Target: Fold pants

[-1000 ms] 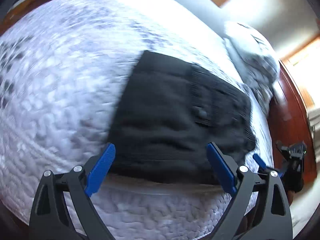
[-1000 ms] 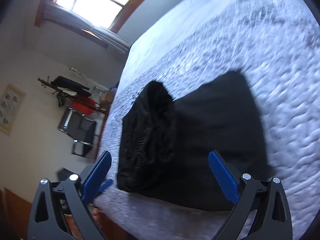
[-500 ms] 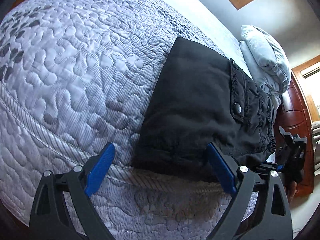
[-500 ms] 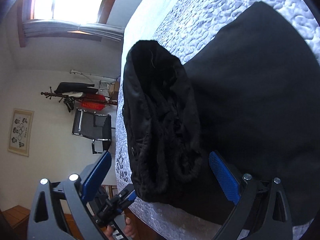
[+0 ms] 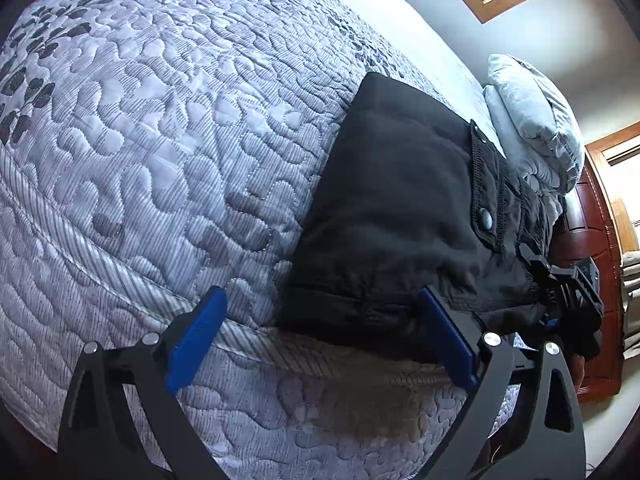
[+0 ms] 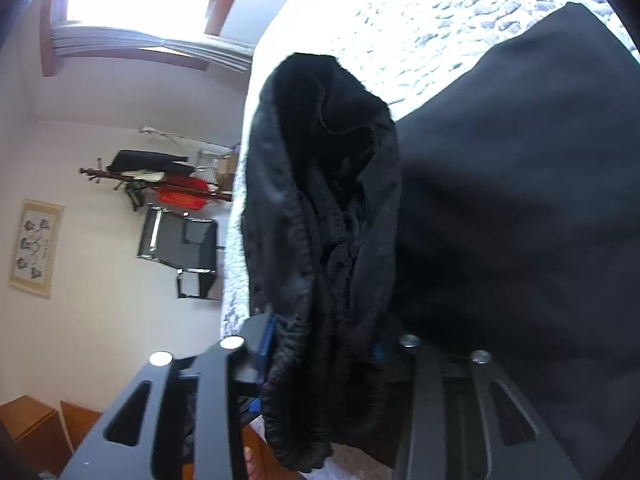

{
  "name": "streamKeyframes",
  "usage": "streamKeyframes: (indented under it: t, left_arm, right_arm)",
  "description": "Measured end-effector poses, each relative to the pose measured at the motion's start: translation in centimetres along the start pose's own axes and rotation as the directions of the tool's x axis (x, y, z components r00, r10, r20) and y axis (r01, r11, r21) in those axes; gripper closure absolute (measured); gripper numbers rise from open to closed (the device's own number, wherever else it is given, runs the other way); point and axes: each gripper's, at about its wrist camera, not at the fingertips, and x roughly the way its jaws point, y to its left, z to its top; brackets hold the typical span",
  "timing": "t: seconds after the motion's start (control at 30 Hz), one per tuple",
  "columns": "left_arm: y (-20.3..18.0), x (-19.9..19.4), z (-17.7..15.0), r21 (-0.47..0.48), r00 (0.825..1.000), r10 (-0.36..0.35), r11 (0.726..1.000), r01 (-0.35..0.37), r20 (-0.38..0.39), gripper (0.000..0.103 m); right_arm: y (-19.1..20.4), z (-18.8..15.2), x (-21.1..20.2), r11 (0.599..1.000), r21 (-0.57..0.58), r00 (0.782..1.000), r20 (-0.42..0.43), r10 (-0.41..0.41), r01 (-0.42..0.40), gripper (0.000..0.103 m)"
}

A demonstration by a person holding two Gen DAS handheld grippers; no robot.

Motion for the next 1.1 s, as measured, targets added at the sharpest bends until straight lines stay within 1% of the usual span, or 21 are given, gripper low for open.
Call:
streamKeyframes:
  t: [0.1, 0.27, 0.37, 0.47, 0.6, 0.77, 0.87, 1.07, 1.1]
  left_arm:
    - [0.3, -0.3, 0.0, -0.008, 1.0, 0.005, 1.0, -0.005, -0.001, 0.007]
    - [1.1, -1.2, -0.2, -0.036, 1.0, 0.008, 0.999, -0.008, 0.01, 0.007]
    - [1.6, -2.0, 0.0, -0.053, 1.0, 0.019, 0.998, -0.017, 0.022, 0.007]
    - [1.8, -2.7, 0.0, -0.067, 0.999, 0.013, 0.998, -0.011, 0.032, 0.007]
    - [1.4, -3.1, -0.1, -0.057, 0.999, 0.013, 0.998, -0.01, 0.039, 0.007]
    - [-0.1, -2.7, -0.5, -0.036, 1.0, 0.002, 0.999, -0.001, 0.024, 0.007]
    - [-1.2, -2.2, -0.8, -0.018, 1.0, -0.006, 1.0, 0.006, 0.011, 0.007]
    - [-3.7, -1.9, -1.0, 0.033, 1.0, -0.02, 0.999, 0.02, 0.001, 0.007]
    - [-4.0, -1.9, -0.9, 0.043, 1.0, -0.02, 0.999, 0.02, -0.001, 0.007]
  right_arm:
    - [0.8, -0.2, -0.3, 1.0, -0.015, 1.0, -0.004, 0.021, -0.021, 0.075]
    - [3.0, -0.1, -1.4, 0.995, -0.028, 0.995, -0.013, 0.095, -0.096, 0.076]
    - [4.7, 0.1, -2.6, 0.991, -0.059, 0.993, -0.009, 0.117, -0.117, 0.076]
    - [6.0, 0.6, -4.2, 0.987, -0.082, 0.99, 0.003, 0.142, -0.141, 0.076]
    - [6.7, 1.0, -6.7, 0.984, -0.111, 0.989, 0.023, 0.144, -0.14, 0.076]
    - [5.8, 1.5, -9.6, 0.986, -0.112, 0.991, 0.046, 0.125, -0.119, 0.076]
    - [5.3, 0.4, -11.1, 0.989, -0.103, 0.992, 0.054, 0.116, -0.11, 0.077]
    - [2.7, 0.6, -12.3, 0.995, -0.043, 0.993, 0.078, 0.094, -0.091, 0.076]
    - [3.0, 0.8, -12.0, 0.995, -0.035, 0.992, 0.081, 0.093, -0.091, 0.076]
